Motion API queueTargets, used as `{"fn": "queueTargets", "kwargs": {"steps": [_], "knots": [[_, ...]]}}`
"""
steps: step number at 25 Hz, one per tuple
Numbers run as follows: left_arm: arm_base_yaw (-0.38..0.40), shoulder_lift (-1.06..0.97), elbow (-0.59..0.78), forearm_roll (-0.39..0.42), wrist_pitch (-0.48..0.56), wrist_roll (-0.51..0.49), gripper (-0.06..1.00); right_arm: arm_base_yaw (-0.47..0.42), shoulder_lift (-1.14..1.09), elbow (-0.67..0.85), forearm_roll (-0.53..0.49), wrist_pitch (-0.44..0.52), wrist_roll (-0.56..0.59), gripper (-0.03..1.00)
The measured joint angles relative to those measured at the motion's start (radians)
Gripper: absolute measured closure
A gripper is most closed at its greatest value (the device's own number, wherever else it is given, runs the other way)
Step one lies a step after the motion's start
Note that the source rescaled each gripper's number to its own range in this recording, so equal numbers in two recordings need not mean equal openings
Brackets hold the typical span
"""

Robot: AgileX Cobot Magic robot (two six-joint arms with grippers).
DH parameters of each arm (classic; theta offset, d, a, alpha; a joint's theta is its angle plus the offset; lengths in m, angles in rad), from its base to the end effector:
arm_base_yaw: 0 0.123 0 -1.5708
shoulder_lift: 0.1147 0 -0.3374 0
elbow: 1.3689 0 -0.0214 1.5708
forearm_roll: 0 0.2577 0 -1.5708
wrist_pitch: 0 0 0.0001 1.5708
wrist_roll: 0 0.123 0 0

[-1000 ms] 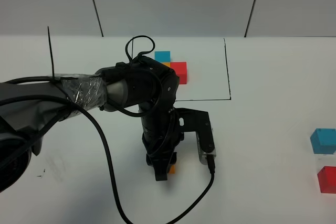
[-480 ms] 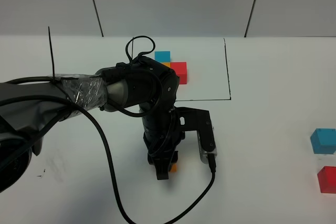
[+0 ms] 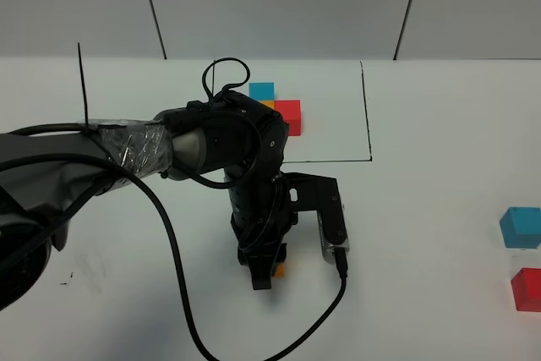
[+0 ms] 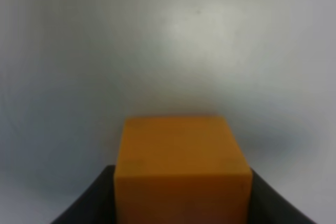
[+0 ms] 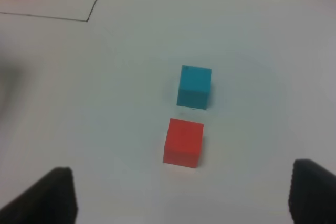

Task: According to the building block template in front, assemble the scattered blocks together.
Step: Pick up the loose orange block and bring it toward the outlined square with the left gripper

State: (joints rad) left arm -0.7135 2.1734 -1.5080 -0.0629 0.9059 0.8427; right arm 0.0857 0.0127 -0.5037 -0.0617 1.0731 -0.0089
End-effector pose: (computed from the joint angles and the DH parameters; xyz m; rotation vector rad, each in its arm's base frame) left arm 0.3438 -0.3056 0.1320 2.1014 2.2120 -0.0694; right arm -0.0218 -0.0086 0.2663 -0.0946 2.0620 -0.0268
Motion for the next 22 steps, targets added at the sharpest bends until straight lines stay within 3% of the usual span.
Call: {"fn": "queueTargets", "kwargs": {"steps": [5,8,14,20,22], "knots": [[0.000,0.001,0.000,0.000,0.000,0.001,0.92,0.000,0.000,0.000,0.000,0.000,0.000,0.30],[0.000,0.001,0.000,0.000,0.000,0.002,0.84,0.000,0.000,0.000,0.000,0.000,0.000,0.30],[0.000,0.001,0.000,0.000,0.000,0.003,0.55,0.000,0.000,0.000,0.000,0.000,0.000,0.30],[0.000,0.001,0.000,0.000,0.021,-0.005,0.12,0.000,0.000,0.000,0.000,0.000,0.000,0.30],[0.000,0.001,0.000,0.000,0.034,-0.015,0.03,0.000,0.000,0.000,0.000,0.000,0.000,0.30]]}}
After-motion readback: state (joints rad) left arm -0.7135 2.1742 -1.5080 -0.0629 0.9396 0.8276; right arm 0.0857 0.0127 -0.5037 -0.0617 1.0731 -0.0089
